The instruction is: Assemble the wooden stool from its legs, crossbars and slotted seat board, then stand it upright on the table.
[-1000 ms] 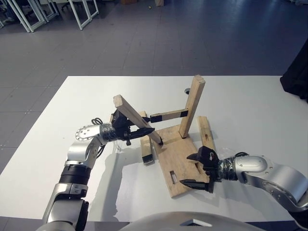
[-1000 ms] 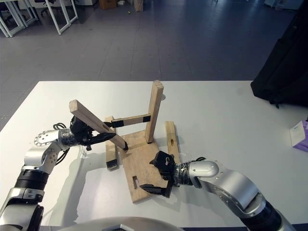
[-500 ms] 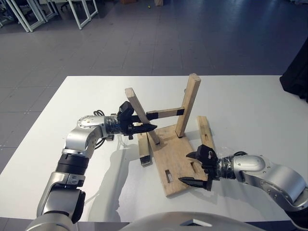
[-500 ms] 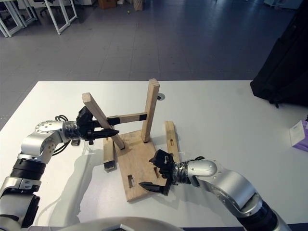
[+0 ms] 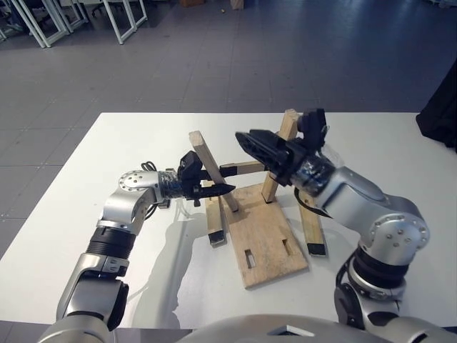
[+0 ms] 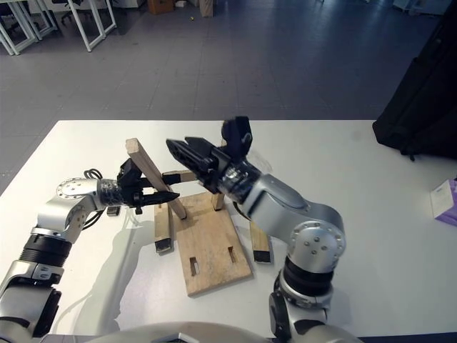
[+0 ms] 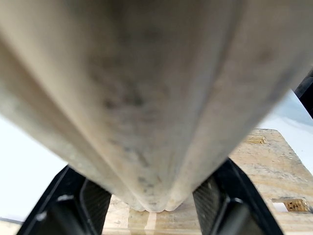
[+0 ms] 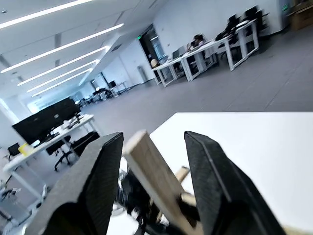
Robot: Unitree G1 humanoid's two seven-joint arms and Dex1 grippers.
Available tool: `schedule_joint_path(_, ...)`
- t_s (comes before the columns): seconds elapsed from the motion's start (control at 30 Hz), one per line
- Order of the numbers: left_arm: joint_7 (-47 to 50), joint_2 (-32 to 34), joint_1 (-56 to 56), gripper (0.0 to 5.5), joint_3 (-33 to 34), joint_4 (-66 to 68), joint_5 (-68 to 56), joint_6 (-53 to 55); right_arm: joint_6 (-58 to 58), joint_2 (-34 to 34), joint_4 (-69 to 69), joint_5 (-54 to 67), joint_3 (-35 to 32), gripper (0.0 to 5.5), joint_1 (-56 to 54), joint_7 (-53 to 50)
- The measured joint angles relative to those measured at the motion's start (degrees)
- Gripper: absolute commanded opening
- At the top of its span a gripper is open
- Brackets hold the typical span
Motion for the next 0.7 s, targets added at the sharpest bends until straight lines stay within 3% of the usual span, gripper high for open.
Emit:
schedule_joint_path(0.2,0.0,-0.4,-2.2,2.04,-1.2,2.2,0.2,-0.4,-9.5,-3.7,9.5,-27.2,14.4,2.15,-9.4,-4.4)
schedule_joint_path(0.3,0.0,-0.5,-2.5,2.04,-1.6,2.6,0.2,-0.6,-4.8,-10.4,12.6,-31.7,27.4,2.15,-2.3,0.6)
schedule_joint_path(0.37,0.1,-0.6,-3.0,2.04,-2.0,3.5,0.3,-0.6,-5.4,-12.5,10.5,-35.0,31.2,2.15,-0.4,1.5)
schedule_joint_path(0.53,-0.1,-0.8,-4.7,2.04,-3.1,5.0,0.3,-0.8,-5.4,-12.0,9.7,-39.2,32.0,2.15,0.6,2.2)
schedule_joint_path(0.7,-0.1,-1.0,-7.0,2.04,-4.6,7.0,0.3,-0.9,-5.4,-9.4,9.2,-37.7,25.5,2.15,2.1,6.3)
